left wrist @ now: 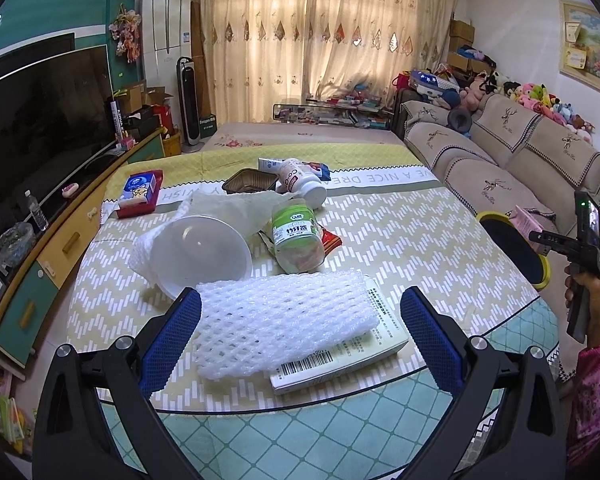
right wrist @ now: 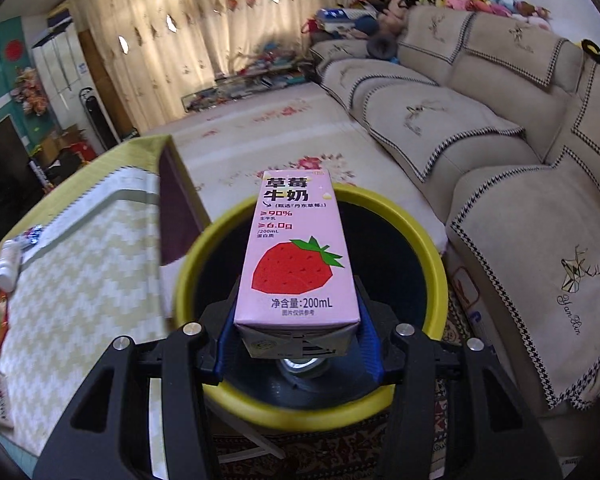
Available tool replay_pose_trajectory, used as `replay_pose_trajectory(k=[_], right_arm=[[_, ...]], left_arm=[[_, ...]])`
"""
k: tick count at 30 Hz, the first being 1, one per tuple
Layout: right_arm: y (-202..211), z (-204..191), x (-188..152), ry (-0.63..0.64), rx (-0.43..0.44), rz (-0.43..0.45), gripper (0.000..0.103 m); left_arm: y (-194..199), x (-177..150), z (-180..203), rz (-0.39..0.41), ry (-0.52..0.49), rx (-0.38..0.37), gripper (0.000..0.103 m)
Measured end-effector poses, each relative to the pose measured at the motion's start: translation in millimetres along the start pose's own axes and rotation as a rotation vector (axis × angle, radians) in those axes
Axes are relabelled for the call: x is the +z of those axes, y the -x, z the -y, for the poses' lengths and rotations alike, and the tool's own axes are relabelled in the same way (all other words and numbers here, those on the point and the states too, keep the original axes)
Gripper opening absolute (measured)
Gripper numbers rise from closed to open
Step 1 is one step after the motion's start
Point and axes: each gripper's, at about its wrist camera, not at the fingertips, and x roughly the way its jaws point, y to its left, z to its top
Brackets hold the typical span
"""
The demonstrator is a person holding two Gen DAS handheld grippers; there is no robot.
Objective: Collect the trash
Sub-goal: 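Carry the milk carton over the bin and open the right gripper, then grasp the white foam net sleeve with the left gripper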
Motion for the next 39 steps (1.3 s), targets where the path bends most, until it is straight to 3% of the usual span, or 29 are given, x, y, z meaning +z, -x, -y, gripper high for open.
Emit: replay_pose_trajectory(k=[2, 3, 4, 20, 27, 35, 39], right_arm=[[-7.5, 2.2, -0.3, -0.01, -0.021, -0.004, 0.054], [-6.6, 3.8, -1.3, -0.015, -0.024, 0.0, 0.064], [-4.8, 4.8, -1.7, -0.019, -0.025, 0.008, 0.069], [30.5, -30.6, -12.9, 0.061, 0.015, 0.062, 0.073], [29.7, -34.9, -16.8, 0.07, 0.024, 0.048, 0.073], [26.1, -43.9, -15.6, 0.09, 0.03, 0.038, 0.073], [25.0, -49.3, -15.6, 0.099, 0.029, 0.033, 0.074]], left_arm=[[-4.0, 0.5, 1.3, -0.008, 0.0, 0.001, 0.098], [-5.4, 0.6, 0.7, -0.011, 0.0, 0.001, 0.098], [-7.2, 0.2, 1.1, -0.015, 0.0, 0.001, 0.098], [-34.9, -9.6, -12.0, -0.082, 0.006, 0.04, 0.098], [-48.5, -12.4, -42.7, -0.121, 0.057, 0.053, 0.098], [-68.1, -23.2, -75.1, -0.178, 0.111, 0.004, 0.098], [-79.0, -25.0, -81.8, -0.209, 0.14, -0.081, 0.098]])
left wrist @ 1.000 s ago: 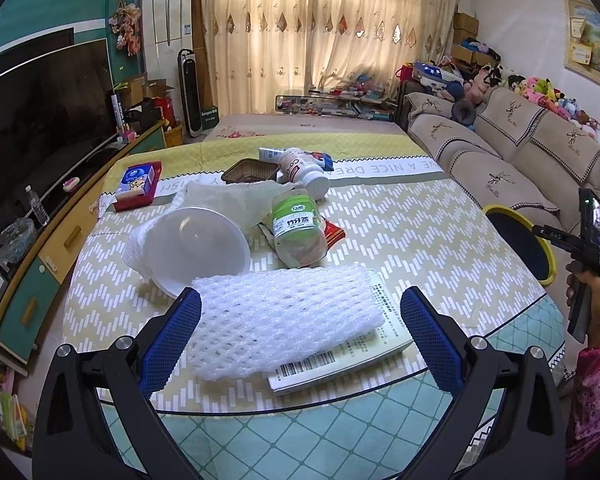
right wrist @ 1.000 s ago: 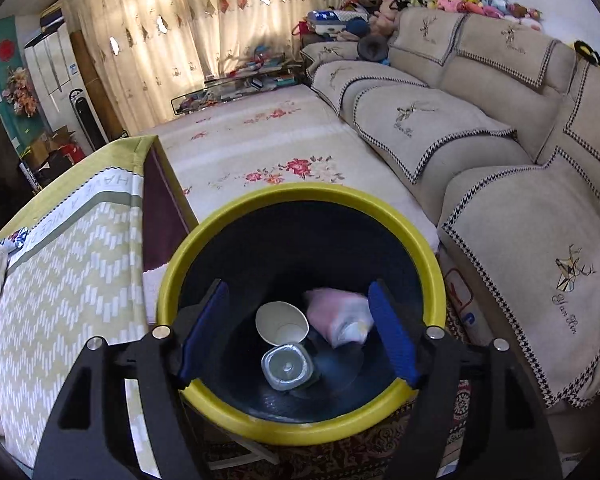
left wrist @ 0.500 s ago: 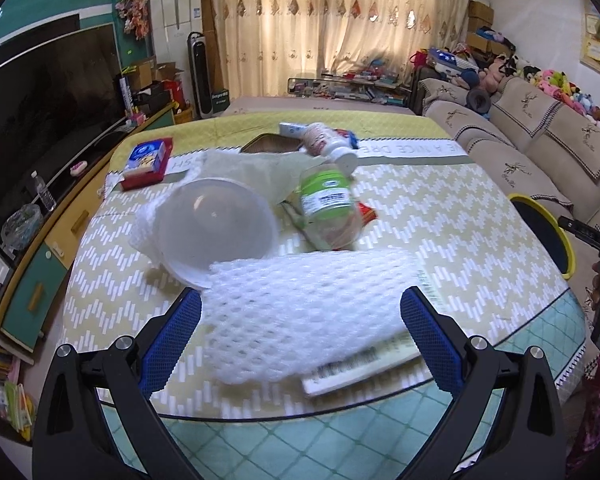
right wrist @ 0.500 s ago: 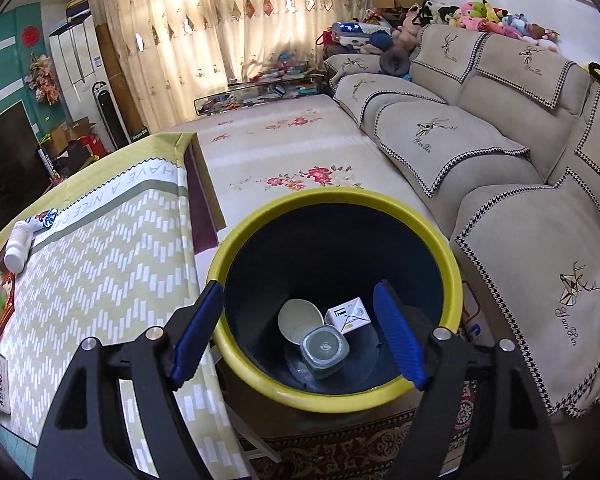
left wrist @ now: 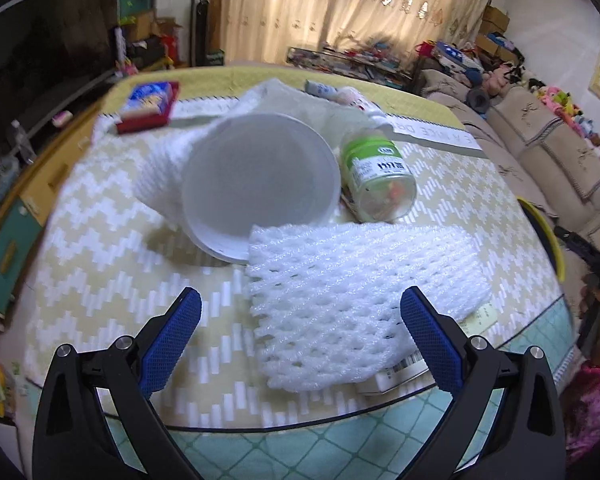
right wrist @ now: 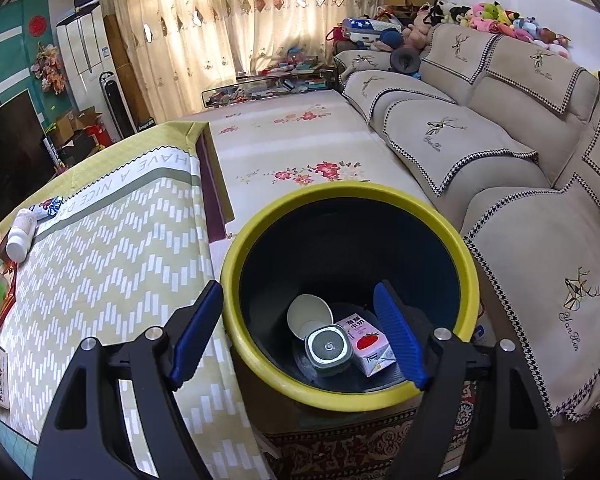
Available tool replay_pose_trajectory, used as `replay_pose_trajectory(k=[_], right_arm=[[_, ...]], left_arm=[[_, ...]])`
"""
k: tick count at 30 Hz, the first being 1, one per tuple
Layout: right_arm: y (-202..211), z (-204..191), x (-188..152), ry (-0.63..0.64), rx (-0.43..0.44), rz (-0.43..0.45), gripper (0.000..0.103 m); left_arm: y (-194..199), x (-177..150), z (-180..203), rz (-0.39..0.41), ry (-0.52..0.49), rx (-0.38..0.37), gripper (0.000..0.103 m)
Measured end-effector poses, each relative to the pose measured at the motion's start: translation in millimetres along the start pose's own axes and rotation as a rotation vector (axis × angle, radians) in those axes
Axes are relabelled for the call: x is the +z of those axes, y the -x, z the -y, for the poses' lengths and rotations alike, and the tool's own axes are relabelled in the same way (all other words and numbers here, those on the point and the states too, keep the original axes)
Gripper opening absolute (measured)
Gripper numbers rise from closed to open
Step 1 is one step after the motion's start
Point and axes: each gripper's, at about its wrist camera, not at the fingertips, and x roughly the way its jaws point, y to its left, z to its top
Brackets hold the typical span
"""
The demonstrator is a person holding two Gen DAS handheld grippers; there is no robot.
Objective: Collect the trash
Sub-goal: 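Grasp the white foam net sleeve with the left gripper, then carry the foam net sleeve over the bin and open the left gripper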
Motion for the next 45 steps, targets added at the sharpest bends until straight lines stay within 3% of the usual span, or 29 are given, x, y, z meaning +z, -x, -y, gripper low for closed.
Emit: replay_pose_trajectory(k=[10, 12, 14, 18, 20, 23, 31, 38, 45], right_arm=[[-3.1, -6.6, 0.9, 0.009, 0.01, -0.012, 0.074], [-3.9, -8.2, 0.8, 0.011, 0.015, -0.014, 0.074], [-4.2, -9.3, 0.3, 0.013, 0.015, -0.016, 0.074], [-4.1, -8.3, -0.8, 0.013, 0.017, -0.016, 0.074], [-2.6, -7.5, -1.4, 0.011, 0.016, -0.012, 0.074], [0.1, -7.2, -2.1, 0.011, 0.014, -0.003, 0.074], [19.1, -4.9, -6.7, 0.011, 0.001, 0.039, 0.074], [43.0, 11.3, -12.1, -0.011, -0.019, 0.086, 0.074], [66.7, 36.7, -19.1, -0.044, -0.063, 0.137, 0.074]], left_arm=[[-7.5, 2.8, 9.8, -0.037, -0.019, -0.156, 0.097], [-9.8, 4.2, 11.4, -0.049, -0.016, -0.162, 0.09], [-11.8, 5.0, 10.6, -0.059, 0.0, -0.173, 0.07], [-8.4, 7.5, 8.2, -0.051, 0.026, -0.191, 0.049], [-3.2, 8.0, 10.4, -0.034, 0.014, -0.175, 0.032], [5.2, 7.9, 14.6, -0.007, -0.015, -0.145, 0.022], [48.9, 16.4, 47.8, 0.119, -0.14, -0.083, 0.016], [77.5, 37.4, 92.5, 0.2, -0.228, -0.112, 0.015], [74.2, 60.7, 152.7, 0.216, -0.325, -0.169, 0.015]])
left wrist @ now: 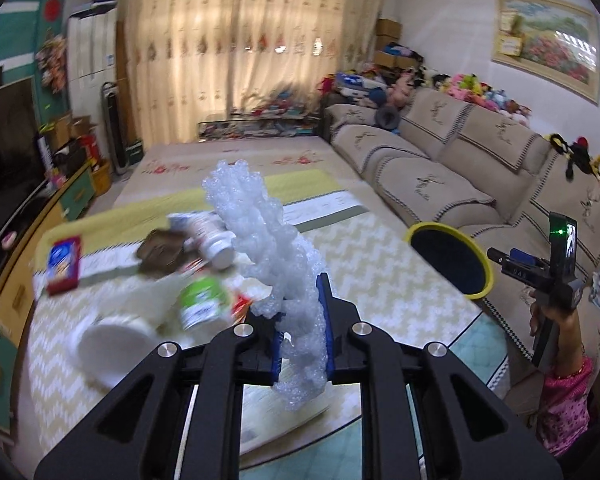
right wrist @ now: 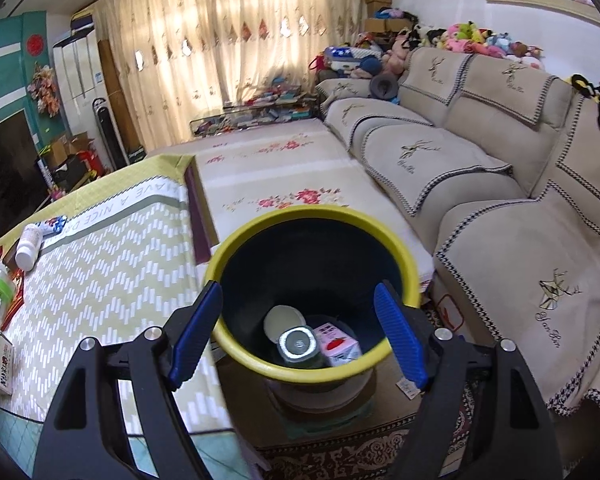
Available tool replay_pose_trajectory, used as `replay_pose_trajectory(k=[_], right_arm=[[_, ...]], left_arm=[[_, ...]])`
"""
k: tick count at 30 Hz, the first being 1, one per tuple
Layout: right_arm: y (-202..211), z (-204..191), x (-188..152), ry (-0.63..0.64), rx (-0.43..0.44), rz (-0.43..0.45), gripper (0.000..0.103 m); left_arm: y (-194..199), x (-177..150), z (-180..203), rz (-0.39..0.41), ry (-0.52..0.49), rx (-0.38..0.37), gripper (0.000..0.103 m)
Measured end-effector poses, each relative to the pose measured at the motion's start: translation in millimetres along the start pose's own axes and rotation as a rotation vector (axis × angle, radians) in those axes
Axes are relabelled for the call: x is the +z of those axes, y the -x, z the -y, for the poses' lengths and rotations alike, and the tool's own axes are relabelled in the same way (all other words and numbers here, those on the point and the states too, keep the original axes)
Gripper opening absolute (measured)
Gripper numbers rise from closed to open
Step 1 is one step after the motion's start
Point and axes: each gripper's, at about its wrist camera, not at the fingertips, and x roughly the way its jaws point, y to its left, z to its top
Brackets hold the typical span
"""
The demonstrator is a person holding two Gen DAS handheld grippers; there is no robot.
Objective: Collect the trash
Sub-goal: 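Carry the foam net sleeve over the bin and open the left gripper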
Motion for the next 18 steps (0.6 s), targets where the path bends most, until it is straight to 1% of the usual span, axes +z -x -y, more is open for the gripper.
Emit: replay_pose_trajectory(k=[4, 8, 10, 14, 15, 18], right_arm=[[15.0, 21.1, -1.5, -0.029, -0.035, 0.033, 0.077], [28.7, 41.0, -4.6, -0.056, -0.066, 0.061, 0.078], [33.4, 50.0, -6.5, -0.068, -0.08, 0.068, 0.078], [38.4, 68.8, -10.7, -0.095, -0.108, 0.075, 0.079], [39.3, 72.4, -11.5, -0.102, -0.115, 0.075, 0.079], [40.9, 85.0, -16.0, -0.121, -0.126, 0.074, 0.079]], left_arm=[[-21.7, 20.9, 37.8, -0.003, -0.065, -0.053, 0.015], [-56.0, 44.4, 85.5, -0.025, -0.117, -0.144, 0.015], [-72.5, 54.1, 108.8, -0.033, -0.14, -0.174, 0.015], [-108.6, 71.4, 156.3, -0.045, -0.184, -0.215, 0.015], [-123.3, 76.1, 171.6, -0.056, -0.192, -0.227, 0.015], [-157.2, 83.8, 201.6, -0.089, -0.211, -0.246, 0.015]])
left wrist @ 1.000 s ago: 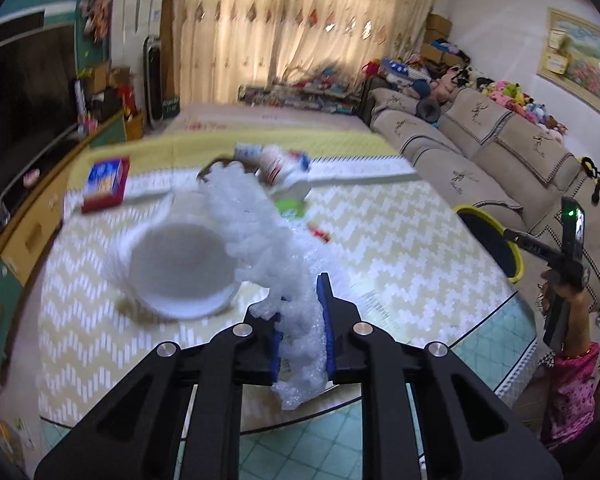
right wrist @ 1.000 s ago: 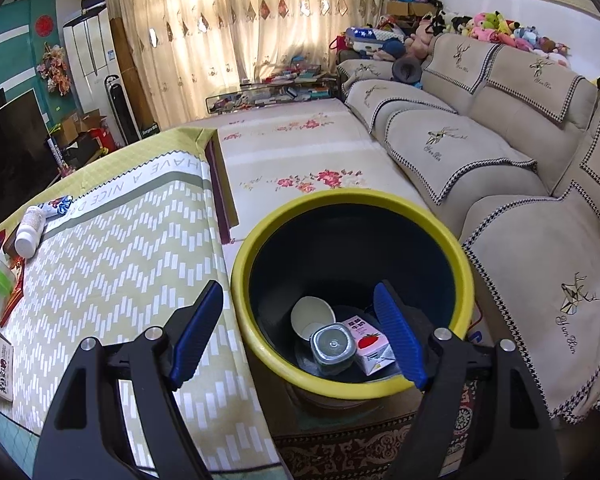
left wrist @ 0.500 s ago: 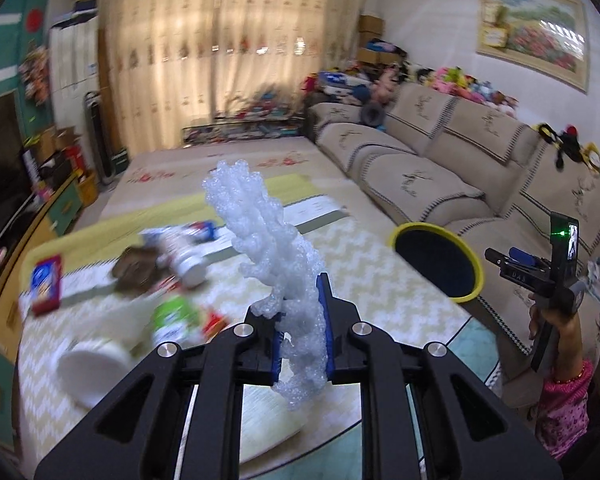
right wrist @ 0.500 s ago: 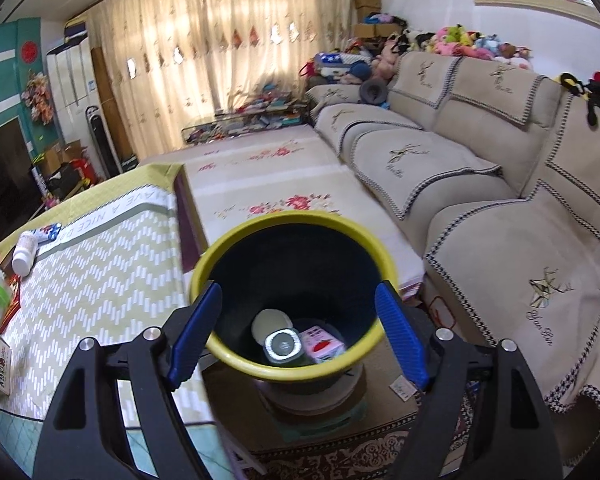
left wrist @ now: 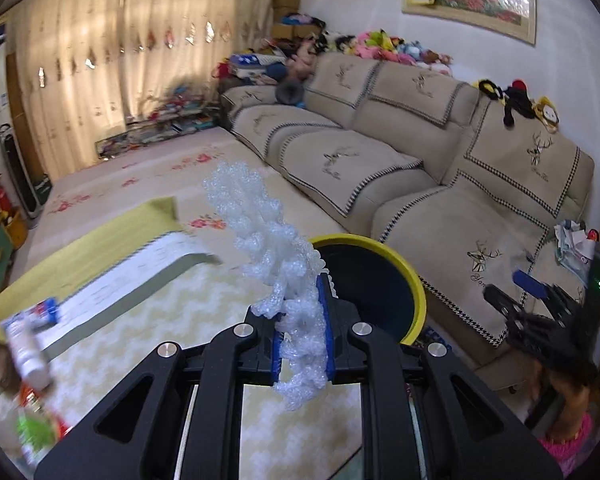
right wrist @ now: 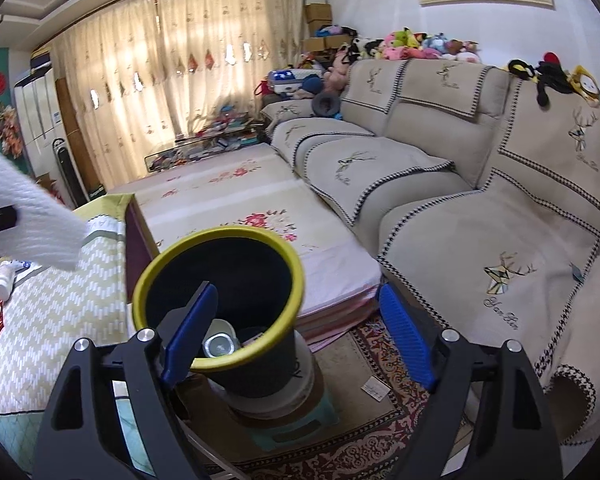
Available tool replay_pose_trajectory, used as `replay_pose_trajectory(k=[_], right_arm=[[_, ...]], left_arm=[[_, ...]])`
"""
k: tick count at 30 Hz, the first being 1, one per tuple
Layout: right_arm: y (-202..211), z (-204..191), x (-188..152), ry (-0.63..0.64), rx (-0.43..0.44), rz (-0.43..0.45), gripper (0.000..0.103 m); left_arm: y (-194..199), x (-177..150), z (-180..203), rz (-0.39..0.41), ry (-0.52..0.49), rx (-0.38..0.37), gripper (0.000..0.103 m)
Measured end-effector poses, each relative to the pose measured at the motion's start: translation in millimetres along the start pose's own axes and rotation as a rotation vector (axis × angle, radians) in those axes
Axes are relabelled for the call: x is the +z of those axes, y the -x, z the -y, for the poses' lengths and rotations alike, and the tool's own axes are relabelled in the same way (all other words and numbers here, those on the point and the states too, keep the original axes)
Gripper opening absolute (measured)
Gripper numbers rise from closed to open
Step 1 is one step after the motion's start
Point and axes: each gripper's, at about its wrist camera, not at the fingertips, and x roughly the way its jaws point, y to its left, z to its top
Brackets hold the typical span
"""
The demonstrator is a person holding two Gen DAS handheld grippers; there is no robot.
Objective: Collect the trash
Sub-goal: 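Carry the foam net sleeve over the bin and open the left gripper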
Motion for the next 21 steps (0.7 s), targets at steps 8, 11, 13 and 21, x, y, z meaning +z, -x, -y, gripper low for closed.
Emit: replay_pose_trajectory(k=[8, 11, 13, 21], right_arm=[[-4.0, 23.6, -7.1, -0.042, -0.02, -0.017, 0.08], [-4.9, 26.7, -7.7, -0.045, -0.022, -0.021, 0.08], [-4.6, 28.1, -7.8, -0.046, -0.023, -0.023, 0.081], [-1.7, 20.9, -4.9, -0.04, -0.009, -0.02, 0.081]], left_arm=[[-99.8, 22.0, 45.7, -0.114, -0.059, 0.004, 0.017], [-118.6, 20.4, 49.1, -0.141, -0.052, 0.011, 0.026], [-128.3, 18.4, 47.5, -0.155, -0.044, 0.018, 0.038], [-104.4, 14.7, 36.3, -0.121, -0.019, 0.033, 0.057]])
